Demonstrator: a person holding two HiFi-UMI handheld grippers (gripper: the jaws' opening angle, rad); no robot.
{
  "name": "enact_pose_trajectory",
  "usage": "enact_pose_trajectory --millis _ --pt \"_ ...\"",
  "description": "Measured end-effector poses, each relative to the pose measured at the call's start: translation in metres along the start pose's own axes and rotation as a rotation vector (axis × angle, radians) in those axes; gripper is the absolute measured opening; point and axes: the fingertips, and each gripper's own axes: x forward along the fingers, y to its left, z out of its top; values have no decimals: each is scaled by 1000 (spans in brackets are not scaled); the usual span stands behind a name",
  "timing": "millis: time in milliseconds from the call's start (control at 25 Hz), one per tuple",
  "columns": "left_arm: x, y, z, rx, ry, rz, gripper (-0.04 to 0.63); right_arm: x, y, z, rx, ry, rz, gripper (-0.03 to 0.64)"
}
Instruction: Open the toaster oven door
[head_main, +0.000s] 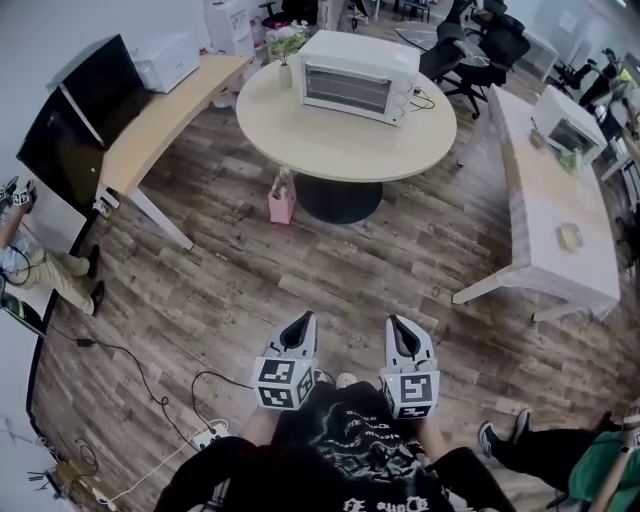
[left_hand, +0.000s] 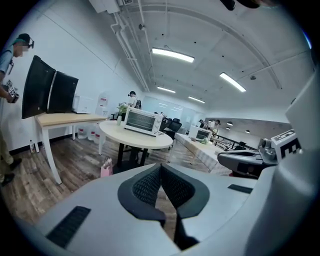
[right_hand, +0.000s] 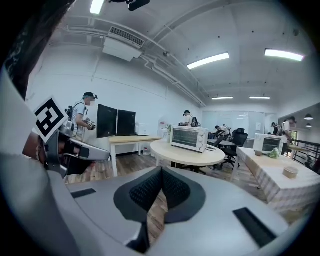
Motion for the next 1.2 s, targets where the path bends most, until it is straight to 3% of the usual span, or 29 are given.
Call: enact_pose_trajectory --millis 240,600,840,1200 --pt "-7 9 -11 27 17 -15 17 3 12 -14 17 5 -27 8" --pt "12 31 -8 23 25 13 17 40 7 -16 2 4 0 8" --pt "62 52 13 5 27 59 17 98 -20 -12 -24 25 48 8" --pt "174 57 73 -5 22 96 17 196 -101 31 -49 12 101 8"
